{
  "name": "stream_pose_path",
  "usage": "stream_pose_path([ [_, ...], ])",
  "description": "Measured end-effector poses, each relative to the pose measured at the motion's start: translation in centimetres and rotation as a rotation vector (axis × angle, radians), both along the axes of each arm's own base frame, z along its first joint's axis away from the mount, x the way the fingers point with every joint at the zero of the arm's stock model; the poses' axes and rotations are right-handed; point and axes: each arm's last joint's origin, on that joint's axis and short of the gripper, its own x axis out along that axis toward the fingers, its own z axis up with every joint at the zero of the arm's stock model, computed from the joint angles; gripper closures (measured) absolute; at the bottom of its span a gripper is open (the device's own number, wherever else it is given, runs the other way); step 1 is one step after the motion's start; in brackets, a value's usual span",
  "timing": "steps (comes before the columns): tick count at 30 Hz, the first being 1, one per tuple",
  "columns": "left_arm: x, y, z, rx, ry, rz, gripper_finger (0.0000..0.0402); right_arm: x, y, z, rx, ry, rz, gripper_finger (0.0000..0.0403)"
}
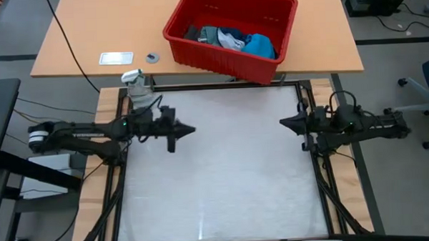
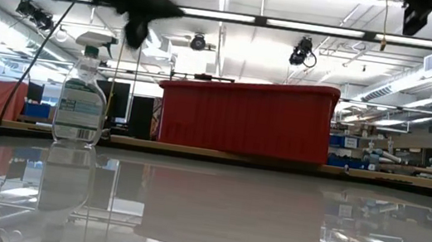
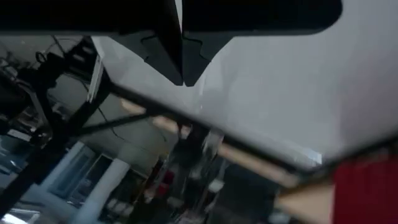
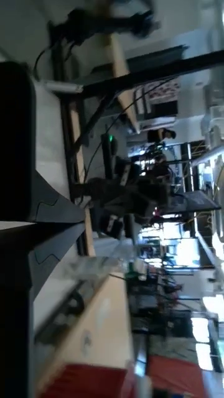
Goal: Fold Laundry from Bin
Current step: Return to Home Position
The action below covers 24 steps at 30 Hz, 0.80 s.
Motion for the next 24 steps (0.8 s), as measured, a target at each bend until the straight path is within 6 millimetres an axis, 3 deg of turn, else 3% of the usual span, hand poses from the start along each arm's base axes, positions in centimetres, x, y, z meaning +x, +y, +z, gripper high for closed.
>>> stream_pose_path([
  [6,-3.6,-1.1,-4.8,-0.123,0.047,-0.012,0.0401,0.7,0.2,-3.4,0.092,0.05,0.066,0.0401],
  [10,-5.5,-1.8,-4.8,-0.109,-0.039,-0.036,0.0401,1.0,0.3,-4.7,0.135,0.006,0.084,0.0401],
  [15,-7.9,-2.1,-5.6,-0.085,-0.122,-0.022,0.0401,0.8,0.3,-4.9,0.119,-0.027,0.087,0.0402],
  [20,-8.8,-2.3,-7.7,0.011,-0.09,-0.05,0.0401,0.5,0.1,-4.9,0.065,-0.027,0.074,0.0402],
  [24,-9.2,-2.4,-7.3,0.123,-0.139,-0.081,0.0401,0.5,-0.1,-5.1,0.053,-0.004,0.051,0.0402],
])
